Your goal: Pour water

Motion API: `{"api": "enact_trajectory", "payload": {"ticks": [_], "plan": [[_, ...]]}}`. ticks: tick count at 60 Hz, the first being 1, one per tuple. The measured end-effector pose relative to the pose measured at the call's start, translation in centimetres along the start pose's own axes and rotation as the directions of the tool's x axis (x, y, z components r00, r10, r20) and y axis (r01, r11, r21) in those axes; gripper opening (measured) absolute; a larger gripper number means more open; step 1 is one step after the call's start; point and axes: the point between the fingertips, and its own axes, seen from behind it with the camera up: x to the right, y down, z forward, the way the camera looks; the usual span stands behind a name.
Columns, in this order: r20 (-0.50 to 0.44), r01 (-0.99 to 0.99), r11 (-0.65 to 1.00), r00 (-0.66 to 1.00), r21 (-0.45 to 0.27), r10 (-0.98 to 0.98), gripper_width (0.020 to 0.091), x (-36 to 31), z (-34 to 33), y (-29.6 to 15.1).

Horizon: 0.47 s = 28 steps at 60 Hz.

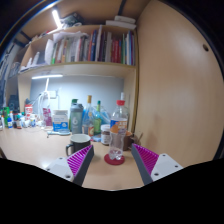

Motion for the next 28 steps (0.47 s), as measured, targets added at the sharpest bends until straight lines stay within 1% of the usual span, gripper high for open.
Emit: {"api": "enact_trajectory", "payload": {"ticks": [6,12,22,28], "plan": [[0.040,0.005,1.000,0.999,0.012,-0.005,0.0831,-3.1,-4.7,-0.1],[0.082,-0.040,0.999,0.996,0.023,0.038,0.0838,-6.4,-8.9,-0.1],[0.131,-0.076,0.997,0.989,0.027,0.072,0.0838,-10.4,-13.6,0.2],[0.167,-0.088,0.995,0.983,0.038,0.080,0.0837,-12.5,-15.1,0.0]]}}
